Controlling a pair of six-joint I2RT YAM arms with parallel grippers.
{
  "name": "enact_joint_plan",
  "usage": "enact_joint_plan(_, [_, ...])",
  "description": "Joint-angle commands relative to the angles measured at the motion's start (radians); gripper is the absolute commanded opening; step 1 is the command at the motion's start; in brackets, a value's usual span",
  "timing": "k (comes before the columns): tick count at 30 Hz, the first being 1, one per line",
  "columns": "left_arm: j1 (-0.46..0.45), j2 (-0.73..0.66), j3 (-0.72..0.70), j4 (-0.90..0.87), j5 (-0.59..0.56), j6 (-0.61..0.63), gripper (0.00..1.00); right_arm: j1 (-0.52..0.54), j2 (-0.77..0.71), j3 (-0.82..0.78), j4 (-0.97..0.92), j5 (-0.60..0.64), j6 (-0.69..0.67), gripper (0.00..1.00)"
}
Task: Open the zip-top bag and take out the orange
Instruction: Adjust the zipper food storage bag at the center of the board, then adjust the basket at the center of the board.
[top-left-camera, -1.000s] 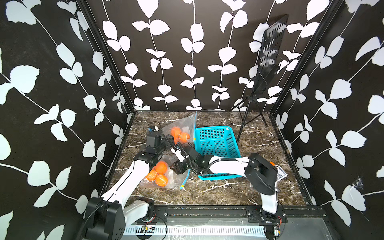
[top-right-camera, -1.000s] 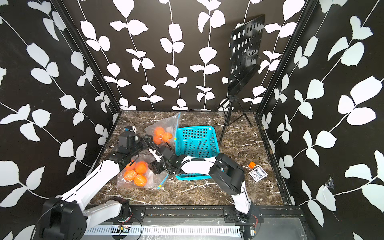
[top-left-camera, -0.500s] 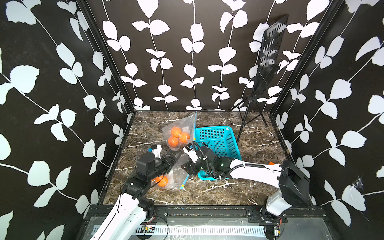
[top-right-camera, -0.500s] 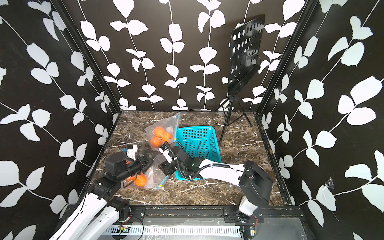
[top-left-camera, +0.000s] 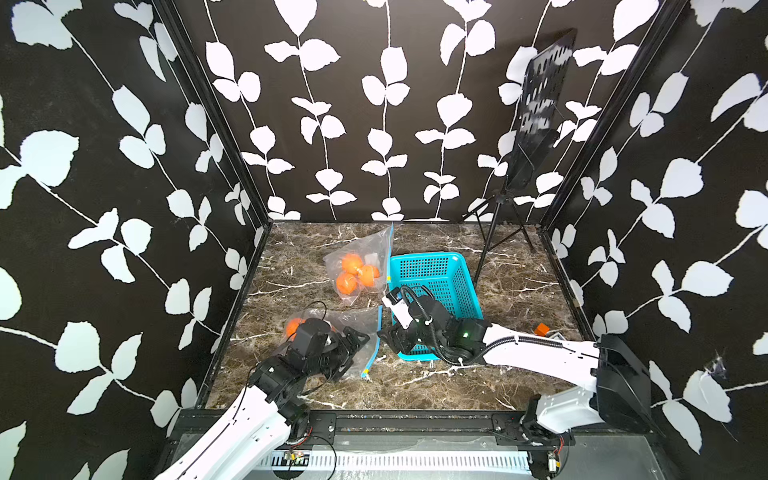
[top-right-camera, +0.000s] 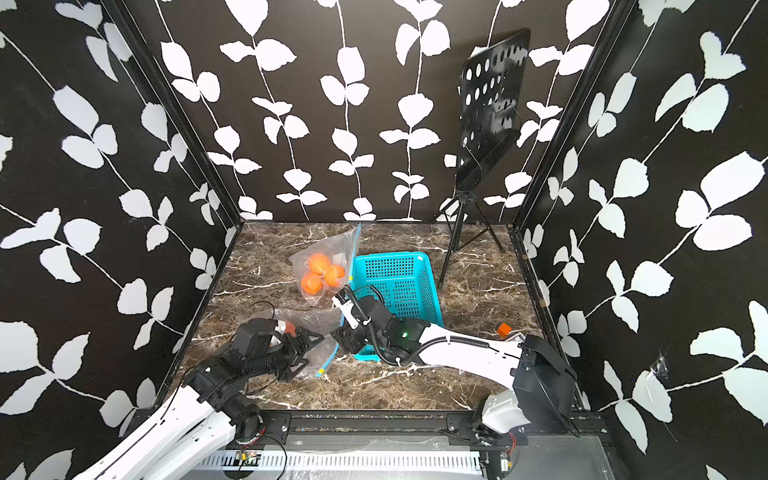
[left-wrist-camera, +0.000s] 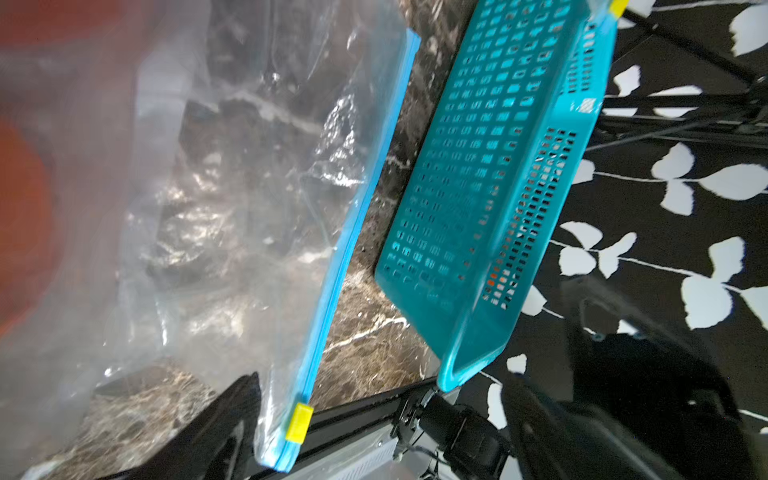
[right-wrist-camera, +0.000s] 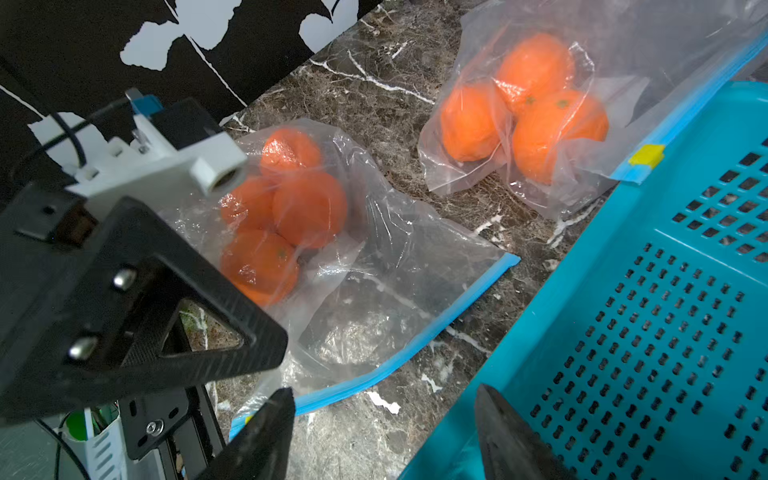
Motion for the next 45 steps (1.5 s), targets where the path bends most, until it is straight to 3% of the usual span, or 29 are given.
enact_joint_plan(1, [-0.085,0.001,-0.031,-0.015,-0.082,-0.090,0.93,0.006,-0.017,-0.007,-0.019,0.023,-0.025,0.68])
enact_joint_plan(7, [-0.213,0.125,-0.005,0.065,-0.164,-0.070,0.87,0.011,-0.015,-0.036,-0.007,0.027,-0.043,0.68])
enact_joint_plan(11, [-0.269,0.279,0.070,0.042,-0.238,0.062,0.71,0.013,-0.030,-0.059,-0.004,0.030,-0.050,0.68])
enact_joint_plan(15, [-0.274,0.422,0.195,-0.129,-0.371,0.240,0.64,0.012,-0.063,-0.088,-0.001,0.038,-0.050,0.68])
enact_joint_plan(21, [-0.275,0.583,0.138,-0.014,-0.400,0.301,0.46,0.012,-0.108,-0.136,0.018,0.056,-0.048,0.68])
enact_joint_plan(28, [-0.257,0.580,0.159,-0.028,-0.534,0.388,0.47,0.014,-0.090,-0.131,0.030,0.047,-0.052,0.68])
enact_joint_plan(32, [-0.111,0.599,0.113,0.055,-0.444,0.482,0.48,0.014,-0.041,-0.117,0.064,0.031,-0.055,0.68])
enact_joint_plan(37, [-0.091,0.547,0.180,-0.035,-0.559,0.538,0.53,0.014,0.064,-0.060,0.067,0.012,-0.082,0.68])
enact_joint_plan(40, [-0.092,0.448,0.149,-0.001,-0.474,0.518,0.60,0.015,0.091,-0.043,0.088,0.014,-0.104,0.67])
enact_joint_plan(42, [-0.091,0.379,0.083,0.078,-0.358,0.448,0.68,0.016,0.080,-0.048,0.116,0.021,-0.121,0.68])
enact_joint_plan(45, [-0.094,0.255,0.000,0.143,-0.240,0.300,0.72,0.017,0.052,-0.040,0.110,-0.026,-0.227,0.70])
